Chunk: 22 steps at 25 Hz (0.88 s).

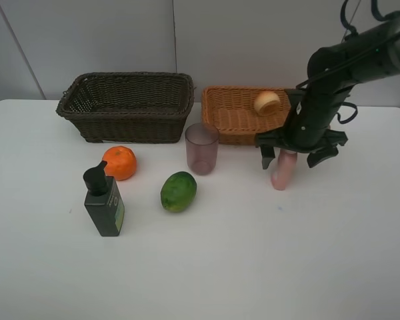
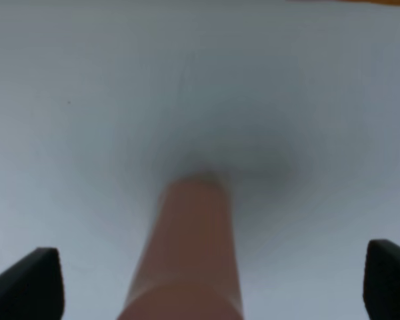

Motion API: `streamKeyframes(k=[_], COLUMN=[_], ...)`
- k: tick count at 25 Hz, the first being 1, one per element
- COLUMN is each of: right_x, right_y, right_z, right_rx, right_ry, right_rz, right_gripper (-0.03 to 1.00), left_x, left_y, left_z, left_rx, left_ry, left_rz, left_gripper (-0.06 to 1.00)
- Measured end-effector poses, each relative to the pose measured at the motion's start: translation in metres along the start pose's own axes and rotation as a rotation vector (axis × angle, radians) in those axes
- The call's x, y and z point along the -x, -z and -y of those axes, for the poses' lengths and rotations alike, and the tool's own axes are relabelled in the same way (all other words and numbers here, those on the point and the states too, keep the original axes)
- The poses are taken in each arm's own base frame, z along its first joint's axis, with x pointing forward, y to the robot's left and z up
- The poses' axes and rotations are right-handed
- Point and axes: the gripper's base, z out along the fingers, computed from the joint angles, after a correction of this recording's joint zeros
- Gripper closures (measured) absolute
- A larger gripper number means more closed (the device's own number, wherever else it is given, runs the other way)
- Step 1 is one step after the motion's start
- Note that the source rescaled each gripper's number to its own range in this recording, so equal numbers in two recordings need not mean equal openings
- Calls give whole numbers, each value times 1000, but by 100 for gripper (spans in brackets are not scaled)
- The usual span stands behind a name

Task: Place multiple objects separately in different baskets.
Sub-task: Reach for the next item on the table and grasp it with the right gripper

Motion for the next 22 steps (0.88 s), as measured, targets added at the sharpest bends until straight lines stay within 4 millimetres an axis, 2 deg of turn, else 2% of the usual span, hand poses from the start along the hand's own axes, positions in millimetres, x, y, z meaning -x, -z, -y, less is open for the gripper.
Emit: streamKeyframes(k=[8,10,12,13,15,16,17,22], right_x=[1,1,1,1,1,1,1,1], right_y=[0,0,0,0,0,0,0,0], right_z=[-1,-1,-1,-1,-1,-1,-1,-1], right_rx=[8,8,7,7,7,9,8,9], right_ry=[-1,7,12,13,14,12,12,13], right_rz=[14,14,14,14,14,14,12,13], right_gripper=[-1,3,15,26,58,81,97,95], left_x=[0,0,0,0,0,0,0,0], left_y=[0,0,0,0,0,0,0,0], left_z=[0,0,0,0,0,0,0,0], left_rx=[0,0,0,0,0,0,0,0], left_ry=[0,0,0,0,0,0,0,0], left_rz=[0,0,0,0,0,0,0,0], left_gripper=[-6,-6,-6,-6,-6,-6,-6,-6])
